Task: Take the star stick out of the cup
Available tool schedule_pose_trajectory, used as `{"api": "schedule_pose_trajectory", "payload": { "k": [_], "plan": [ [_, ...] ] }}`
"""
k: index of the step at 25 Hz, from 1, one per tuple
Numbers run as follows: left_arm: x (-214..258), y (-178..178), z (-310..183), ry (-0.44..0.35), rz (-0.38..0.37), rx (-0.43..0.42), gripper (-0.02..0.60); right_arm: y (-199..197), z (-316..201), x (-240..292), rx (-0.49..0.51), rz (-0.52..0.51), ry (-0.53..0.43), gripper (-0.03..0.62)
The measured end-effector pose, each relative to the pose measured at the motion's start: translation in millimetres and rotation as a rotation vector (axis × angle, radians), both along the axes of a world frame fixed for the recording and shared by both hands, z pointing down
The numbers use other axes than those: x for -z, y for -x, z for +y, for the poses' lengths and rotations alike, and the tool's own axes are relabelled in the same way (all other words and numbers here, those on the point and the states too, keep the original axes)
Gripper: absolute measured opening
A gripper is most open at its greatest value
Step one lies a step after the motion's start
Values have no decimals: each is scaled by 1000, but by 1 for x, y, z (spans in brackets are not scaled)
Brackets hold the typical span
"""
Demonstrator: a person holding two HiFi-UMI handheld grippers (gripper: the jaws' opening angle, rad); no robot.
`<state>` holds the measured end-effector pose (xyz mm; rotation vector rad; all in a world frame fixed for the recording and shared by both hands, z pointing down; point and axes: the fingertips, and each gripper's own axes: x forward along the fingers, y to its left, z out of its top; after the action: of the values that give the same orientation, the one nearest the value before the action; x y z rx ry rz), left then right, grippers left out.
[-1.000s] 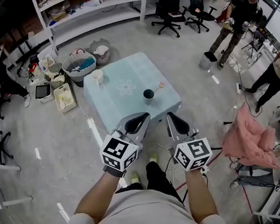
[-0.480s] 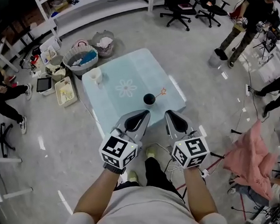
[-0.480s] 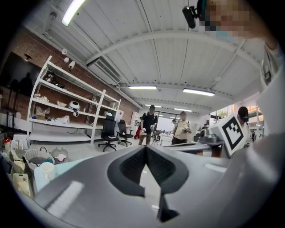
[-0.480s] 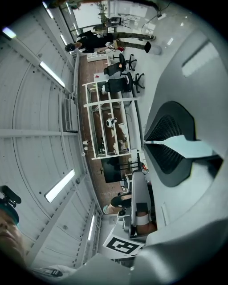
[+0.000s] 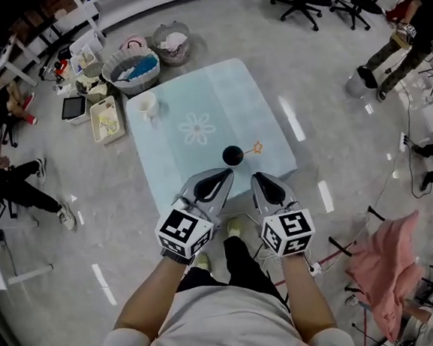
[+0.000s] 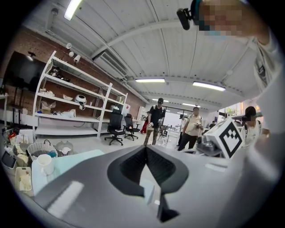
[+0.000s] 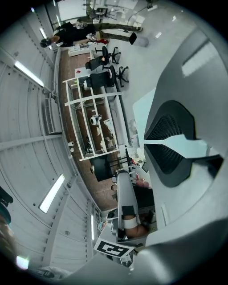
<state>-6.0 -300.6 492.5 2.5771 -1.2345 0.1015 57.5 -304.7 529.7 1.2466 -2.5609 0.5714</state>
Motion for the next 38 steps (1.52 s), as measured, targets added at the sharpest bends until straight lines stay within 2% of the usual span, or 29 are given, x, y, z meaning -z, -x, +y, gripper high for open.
{"api": "schedule_pose_trajectory", "payload": {
  "k": [8, 17, 24, 38],
  "plan": [
    [-40, -7, -39, 48, -32, 32, 6, 0, -40, -68, 51, 13, 117, 20],
    [-103, -7, -65, 140, -34, 45, 6, -3, -68, -161, 7, 35, 274, 52],
    [-138, -9, -73, 186, -39, 46, 6, -2, -89, -193, -38, 34, 304, 52],
    [-149, 8, -72, 222, -33, 52, 6, 12, -105, -201, -75, 63, 297, 28]
  ]
}}
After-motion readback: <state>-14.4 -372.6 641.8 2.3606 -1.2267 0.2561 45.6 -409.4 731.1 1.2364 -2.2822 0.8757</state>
